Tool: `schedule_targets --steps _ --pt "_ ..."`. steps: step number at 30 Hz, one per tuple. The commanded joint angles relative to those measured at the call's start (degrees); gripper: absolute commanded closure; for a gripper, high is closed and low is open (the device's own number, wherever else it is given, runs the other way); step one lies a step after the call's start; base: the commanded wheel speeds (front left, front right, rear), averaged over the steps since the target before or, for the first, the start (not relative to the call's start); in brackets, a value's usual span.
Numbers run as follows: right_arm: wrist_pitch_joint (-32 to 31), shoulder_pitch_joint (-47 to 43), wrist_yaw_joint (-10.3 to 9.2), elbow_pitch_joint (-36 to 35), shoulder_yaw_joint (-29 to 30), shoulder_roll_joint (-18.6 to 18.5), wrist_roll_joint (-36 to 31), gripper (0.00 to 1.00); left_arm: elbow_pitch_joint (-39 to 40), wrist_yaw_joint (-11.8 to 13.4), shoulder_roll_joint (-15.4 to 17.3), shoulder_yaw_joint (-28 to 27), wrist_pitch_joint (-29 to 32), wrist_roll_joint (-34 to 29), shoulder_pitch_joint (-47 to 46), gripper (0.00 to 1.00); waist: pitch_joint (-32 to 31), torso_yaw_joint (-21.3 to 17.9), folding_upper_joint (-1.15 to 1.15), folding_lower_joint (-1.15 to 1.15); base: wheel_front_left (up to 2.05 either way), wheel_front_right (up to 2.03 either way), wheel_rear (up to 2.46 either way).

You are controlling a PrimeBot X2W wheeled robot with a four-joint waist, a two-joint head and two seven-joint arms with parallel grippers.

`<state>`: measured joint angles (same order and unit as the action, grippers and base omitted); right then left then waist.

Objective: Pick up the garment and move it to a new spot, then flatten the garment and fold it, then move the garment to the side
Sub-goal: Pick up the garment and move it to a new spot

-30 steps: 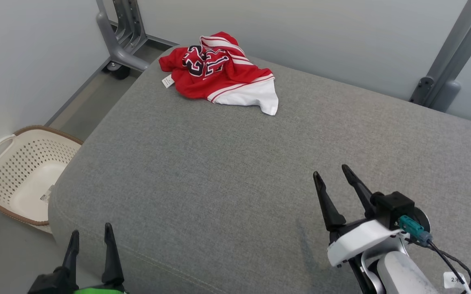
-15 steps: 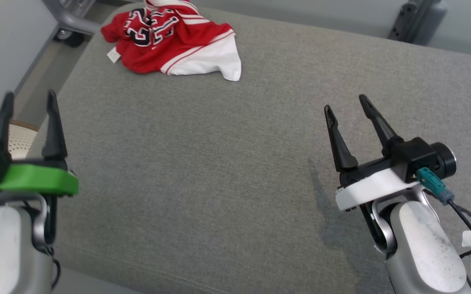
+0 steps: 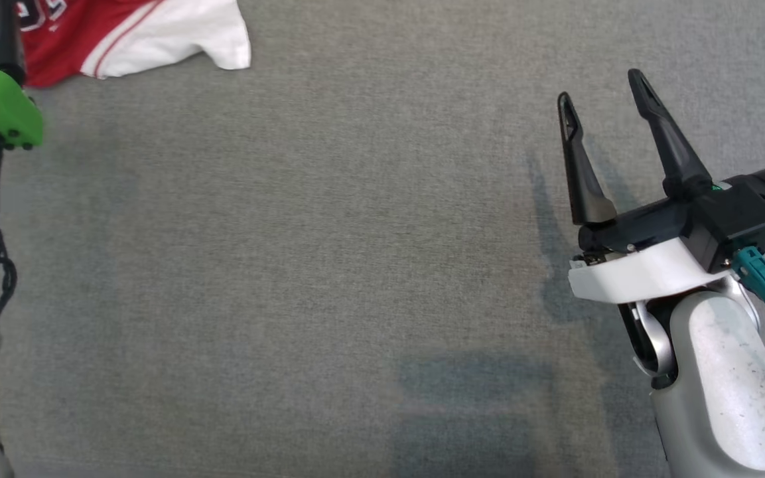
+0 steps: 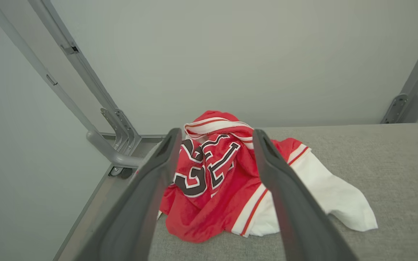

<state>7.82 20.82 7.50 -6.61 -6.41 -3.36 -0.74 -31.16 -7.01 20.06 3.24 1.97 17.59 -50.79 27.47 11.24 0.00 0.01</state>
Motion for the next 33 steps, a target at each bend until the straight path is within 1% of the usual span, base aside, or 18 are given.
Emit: schedule_targets --steps 1,8,10,12,15,16,17,18,19,25,33 --pt "-0.3 0.3 -0.02 -1.3 0.3 -0.3 -0.5 0.0 -1.9 0.0 1.2 -0.2 0.2 -0.1 -2.2 0.0 8.6 -8.0 0.0 -0.01 0.0 0.0 0.0" --pt "-1.6 -0.6 -0.01 -6.9 1.6 -0.5 -1.4 0.0 -13.7 0.6 4.8 -0.4 2.0 -0.8 -8.5 0.0 12.7 -10.6 0.0 -0.01 0.0 0.0 0.0" --pt "-1.5 -0.6 -0.02 -8.1 1.5 -0.5 -1.4 0.0 -16.5 1.3 6.1 -0.6 1.8 -1.2 -10.2 0.0 13.6 -11.1 0.0 -0.01 0.0 0.0 0.0" --pt "-1.6 -0.7 -0.02 -9.0 1.4 -0.4 -1.6 0.0 -19.0 2.8 6.3 -1.1 1.6 -1.2 -11.5 0.0 14.2 -11.5 0.0 -0.01 0.0 0.0 0.0" --pt "-1.1 -0.8 -0.02 -9.6 1.6 -0.2 -1.5 0.0 -21.8 4.2 6.8 -1.8 0.5 -0.8 -12.9 0.0 14.7 -11.7 0.0 -0.01 0.0 0.0 0.0" --pt "-1.0 -0.8 -0.02 -9.6 1.7 -0.1 -1.4 0.0 -22.6 4.2 6.9 -1.8 0.0 -0.7 -13.3 0.13 14.7 -11.7 0.0 -0.01 0.0 0.0 0.0" --pt "-0.9 -0.8 -0.02 -9.5 1.8 -0.1 -1.4 0.0 -23.2 4.0 6.9 -1.8 -0.5 -0.6 -13.5 0.4 14.7 -11.7 0.0 -0.01 0.0 0.0 0.0" --pt "-0.6 -0.8 -0.02 -9.3 1.9 -0.1 -1.5 0.0 -23.8 4.0 7.0 -1.7 -1.7 -0.8 -13.6 0.77 14.6 -11.6 0.0 -0.01 0.0 0.0 0.0" --pt "-0.4 -0.7 -0.02 -9.1 2.1 -0.1 -1.4 0.0 -24.2 4.0 7.0 -1.5 -2.9 -1.0 -13.6 1.0 14.4 -11.6 0.0 -0.01 0.0 0.0 0.0" --pt "1.0 -0.2 -0.02 -6.8 1.8 0.2 -0.7 0.0 -25.7 2.3 6.9 0.1 -8.3 -1.6 -14.4 1.0 11.0 -11.2 0.0 -0.01 0.0 0.0 0.0" --pt "2.6 -0.6 -0.02 -2.5 1.7 0.4 0.3 0.0 -25.2 0.3 6.8 4.0 -12.2 -2.6 -14.3 1.0 2.2 -11.1 0.0 -0.01 0.0 0.0 0.0"
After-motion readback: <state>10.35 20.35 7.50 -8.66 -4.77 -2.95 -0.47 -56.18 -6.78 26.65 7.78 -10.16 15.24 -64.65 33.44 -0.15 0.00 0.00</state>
